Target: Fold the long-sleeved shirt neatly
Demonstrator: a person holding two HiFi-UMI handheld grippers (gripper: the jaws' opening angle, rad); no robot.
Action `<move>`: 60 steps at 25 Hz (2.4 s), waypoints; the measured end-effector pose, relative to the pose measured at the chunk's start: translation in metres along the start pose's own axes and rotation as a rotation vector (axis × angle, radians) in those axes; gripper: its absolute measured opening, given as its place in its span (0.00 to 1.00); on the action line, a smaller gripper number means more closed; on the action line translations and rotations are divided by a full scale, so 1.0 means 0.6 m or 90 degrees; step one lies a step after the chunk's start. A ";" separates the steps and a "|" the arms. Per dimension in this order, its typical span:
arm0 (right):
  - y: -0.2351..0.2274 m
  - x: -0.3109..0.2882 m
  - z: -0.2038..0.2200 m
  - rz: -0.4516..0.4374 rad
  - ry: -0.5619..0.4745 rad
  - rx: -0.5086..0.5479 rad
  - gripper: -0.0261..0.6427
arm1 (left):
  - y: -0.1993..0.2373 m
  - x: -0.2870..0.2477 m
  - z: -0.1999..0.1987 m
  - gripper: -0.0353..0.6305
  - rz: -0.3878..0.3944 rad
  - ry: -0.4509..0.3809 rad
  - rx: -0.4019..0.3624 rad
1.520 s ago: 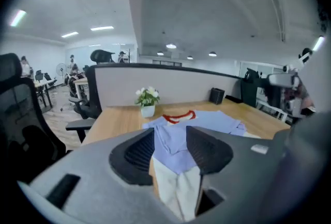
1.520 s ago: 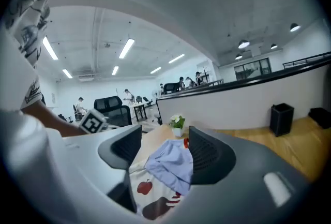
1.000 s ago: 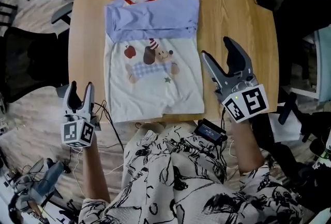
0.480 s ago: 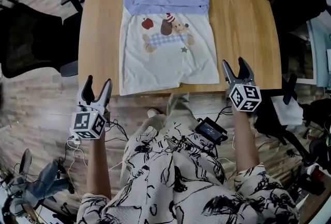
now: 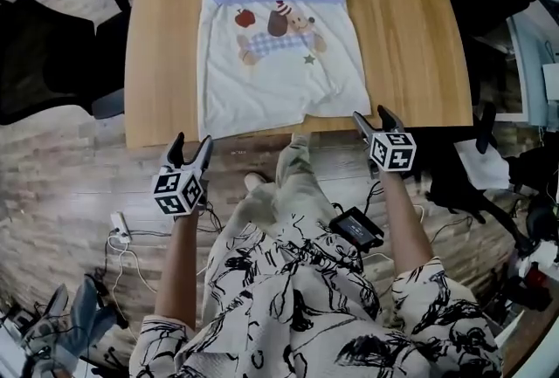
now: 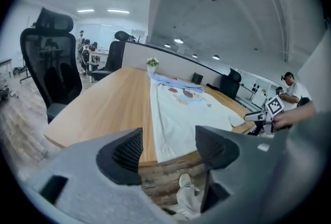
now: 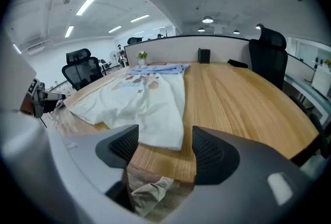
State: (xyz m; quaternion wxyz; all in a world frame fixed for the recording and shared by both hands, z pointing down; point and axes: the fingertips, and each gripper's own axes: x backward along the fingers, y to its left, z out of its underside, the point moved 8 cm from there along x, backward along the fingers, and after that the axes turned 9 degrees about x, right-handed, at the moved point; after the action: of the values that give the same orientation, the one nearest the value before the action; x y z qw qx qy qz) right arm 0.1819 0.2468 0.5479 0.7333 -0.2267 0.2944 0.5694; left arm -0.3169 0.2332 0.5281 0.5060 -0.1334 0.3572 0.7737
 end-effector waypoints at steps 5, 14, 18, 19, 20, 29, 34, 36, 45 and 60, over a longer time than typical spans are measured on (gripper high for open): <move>-0.012 -0.024 0.025 0.021 0.025 -0.052 0.47 | 0.003 -0.038 0.016 0.53 -0.007 0.016 0.024; -0.026 -0.008 0.037 0.041 0.024 -0.144 0.10 | 0.003 -0.037 0.048 0.49 -0.013 0.048 0.038; -0.025 0.008 0.035 0.040 0.012 -0.135 0.10 | 0.014 -0.048 0.048 0.38 -0.038 0.036 0.057; -0.025 0.011 0.034 0.040 0.013 -0.125 0.10 | 0.016 -0.049 0.049 0.33 -0.057 0.034 0.051; -0.025 0.014 0.032 0.041 0.014 -0.113 0.10 | 0.016 -0.049 0.049 0.29 -0.077 0.033 0.040; -0.030 0.023 0.030 0.035 0.021 -0.072 0.07 | -0.023 -0.064 0.046 0.10 -0.138 0.106 -0.163; -0.036 0.029 0.029 0.020 0.020 -0.066 0.07 | 0.035 -0.025 0.022 0.09 -0.126 0.057 -0.003; -0.028 0.033 0.030 0.015 0.024 -0.052 0.07 | 0.042 -0.016 0.020 0.09 -0.105 0.060 0.004; -0.016 0.074 -0.007 0.024 -0.021 -0.013 0.07 | 0.008 0.011 -0.027 0.09 -0.033 -0.013 0.030; -0.104 0.116 -0.300 0.039 -0.229 0.024 0.07 | -0.062 -0.017 -0.342 0.09 0.040 -0.200 0.003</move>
State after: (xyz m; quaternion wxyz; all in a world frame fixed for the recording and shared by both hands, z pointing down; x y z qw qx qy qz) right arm 0.2235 0.1599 0.3696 0.7604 -0.0983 0.1760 0.6173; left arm -0.3114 0.0937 0.3728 0.5316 0.0016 0.2794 0.7996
